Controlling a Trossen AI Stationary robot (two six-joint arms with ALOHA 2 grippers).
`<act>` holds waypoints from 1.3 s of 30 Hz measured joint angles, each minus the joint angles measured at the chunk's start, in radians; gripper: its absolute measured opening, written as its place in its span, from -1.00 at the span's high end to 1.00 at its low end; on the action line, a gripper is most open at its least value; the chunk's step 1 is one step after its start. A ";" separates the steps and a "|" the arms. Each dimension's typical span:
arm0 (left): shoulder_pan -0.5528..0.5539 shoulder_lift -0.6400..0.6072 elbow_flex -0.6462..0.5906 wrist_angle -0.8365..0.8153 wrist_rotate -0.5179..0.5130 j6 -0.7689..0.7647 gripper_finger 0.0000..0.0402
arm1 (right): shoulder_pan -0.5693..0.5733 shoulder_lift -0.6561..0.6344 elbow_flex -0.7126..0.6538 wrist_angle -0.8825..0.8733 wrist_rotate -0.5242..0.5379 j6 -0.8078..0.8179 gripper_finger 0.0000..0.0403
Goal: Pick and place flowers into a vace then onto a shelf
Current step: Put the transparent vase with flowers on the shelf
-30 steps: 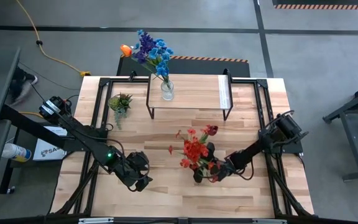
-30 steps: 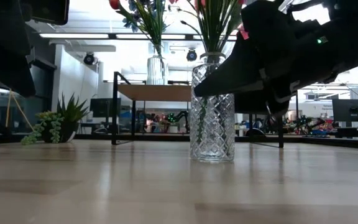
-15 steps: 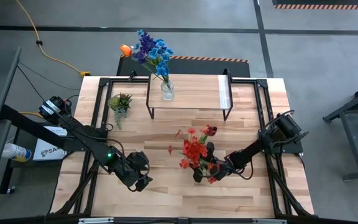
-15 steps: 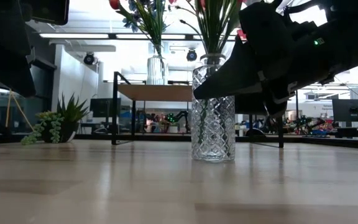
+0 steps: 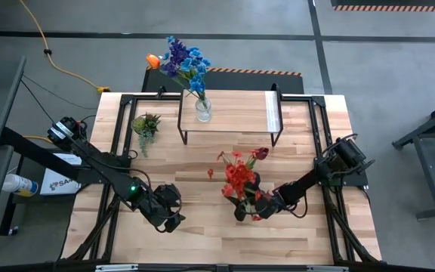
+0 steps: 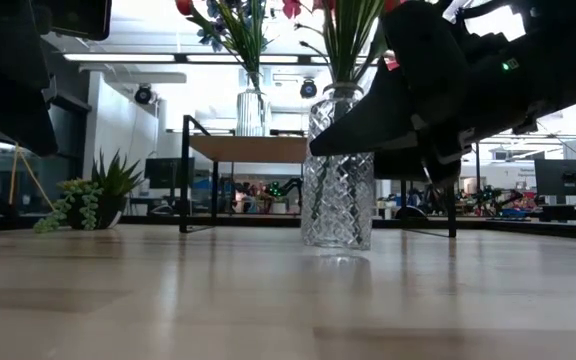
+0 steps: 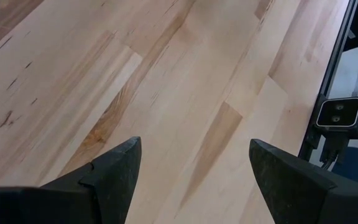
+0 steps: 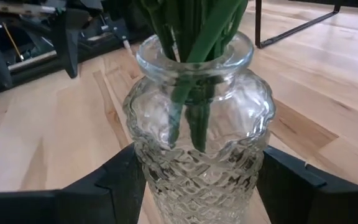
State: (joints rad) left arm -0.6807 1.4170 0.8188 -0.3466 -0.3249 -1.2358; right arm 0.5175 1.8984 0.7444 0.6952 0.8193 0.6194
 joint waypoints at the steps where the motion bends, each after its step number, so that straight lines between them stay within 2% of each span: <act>1: 0.000 0.000 0.000 0.000 0.000 0.000 -0.65 | 0.000 0.000 0.000 0.010 0.001 -0.005 -0.21; 6: 0.000 0.000 0.000 0.000 0.000 0.000 -0.65 | 0.000 0.000 0.029 0.031 0.001 -0.063 -0.21; 10: 0.000 0.000 0.000 0.000 -0.001 0.000 -0.65 | 0.000 0.000 0.118 -0.049 -0.006 -0.134 -0.21; 20: 0.000 0.000 0.000 0.011 -0.001 0.000 -0.65 | 0.000 -0.009 0.452 -0.506 0.012 -0.285 -0.21; 27: 0.000 0.000 0.000 0.044 0.023 0.000 -0.65 | 0.000 -0.013 0.636 -0.702 0.046 -0.351 -0.21; 33: -0.002 0.000 0.000 0.067 0.085 0.002 -0.65 | -0.007 -0.013 0.779 -0.837 0.066 -0.359 -0.21; 39: -0.052 0.000 0.000 0.068 0.097 0.000 -0.65 | -0.034 -0.019 0.923 -1.124 0.125 -0.268 -0.21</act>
State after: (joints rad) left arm -0.7324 1.4170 0.8191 -0.2783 -0.2276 -1.2359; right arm 0.4838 1.8796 1.6670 -0.4287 0.9440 0.3513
